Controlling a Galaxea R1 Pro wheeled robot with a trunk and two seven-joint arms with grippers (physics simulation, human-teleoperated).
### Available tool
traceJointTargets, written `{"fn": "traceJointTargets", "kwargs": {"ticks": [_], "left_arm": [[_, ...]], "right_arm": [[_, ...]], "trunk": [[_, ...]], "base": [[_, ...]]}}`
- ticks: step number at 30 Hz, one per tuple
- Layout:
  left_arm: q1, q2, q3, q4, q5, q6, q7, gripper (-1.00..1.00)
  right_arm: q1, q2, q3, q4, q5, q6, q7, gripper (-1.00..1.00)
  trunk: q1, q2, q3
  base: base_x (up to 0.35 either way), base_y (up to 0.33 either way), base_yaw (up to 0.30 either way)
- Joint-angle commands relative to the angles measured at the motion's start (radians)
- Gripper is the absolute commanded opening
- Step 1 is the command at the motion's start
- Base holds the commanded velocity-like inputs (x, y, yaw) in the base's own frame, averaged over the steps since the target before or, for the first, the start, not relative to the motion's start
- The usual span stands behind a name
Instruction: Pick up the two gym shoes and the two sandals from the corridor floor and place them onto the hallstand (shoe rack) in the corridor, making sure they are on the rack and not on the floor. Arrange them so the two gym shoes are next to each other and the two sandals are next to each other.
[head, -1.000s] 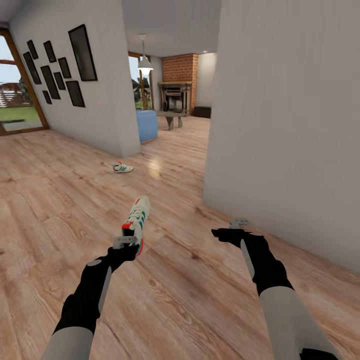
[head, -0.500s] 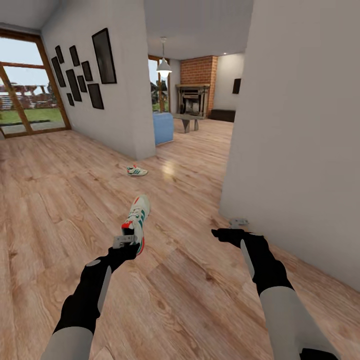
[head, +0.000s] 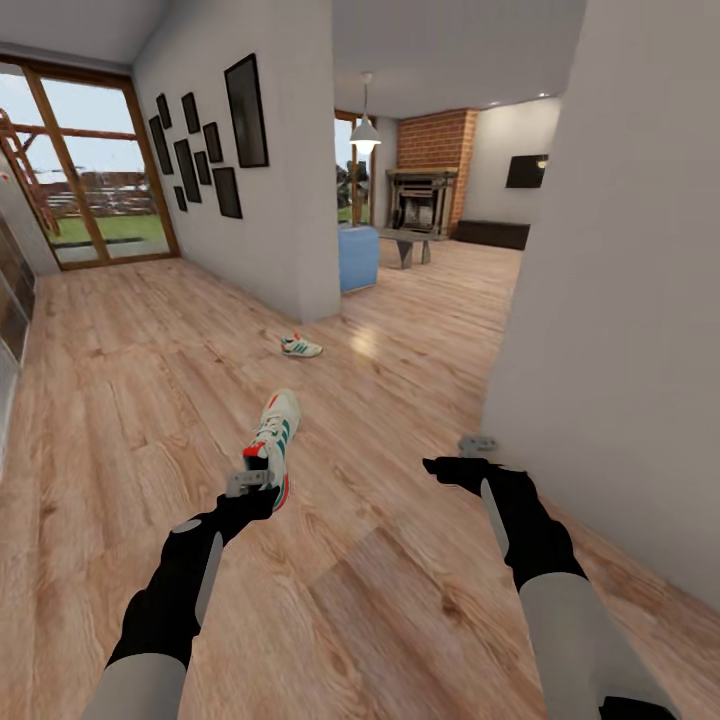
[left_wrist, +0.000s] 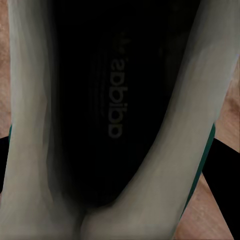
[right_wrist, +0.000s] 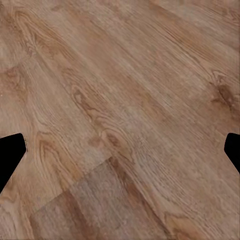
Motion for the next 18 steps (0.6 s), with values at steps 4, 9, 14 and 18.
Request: {"fn": "traceJointTargets", "kwargs": {"ticks": [4,9,14,18], "left_arm": [[-0.001,-0.001,0.004,-0.001,-0.01,0.003,-0.011,-1.0],[-0.001,-0.001,0.004,-0.001,-0.01,0.003,-0.011,-1.0],[-0.001,-0.001,0.004,-0.001,-0.01,0.003,-0.011,-1.0],[-0.001,-0.002,0.004,-0.001,-0.01,0.003,-0.011,-1.0]], "right_arm": [[0.0,0.001,-0.004,-0.002,0.011,0.004,0.009,1.0],[0.0,0.001,-0.004,-0.002,0.011,0.004,0.009,1.0],[0.0,0.001,-0.004,-0.002,0.011,0.004,0.009,1.0],[0.0,0.001,-0.004,-0.002,0.011,0.004,0.01,1.0]], "trunk": [[0.0,0.0,-0.001],[0.0,0.0,-0.001],[0.0,0.0,-0.001],[0.0,0.0,-0.001]], "base": [[0.338,0.0,0.288],[0.338,0.014,0.289],[0.338,0.084,0.29],[0.338,0.112,0.29]]}}
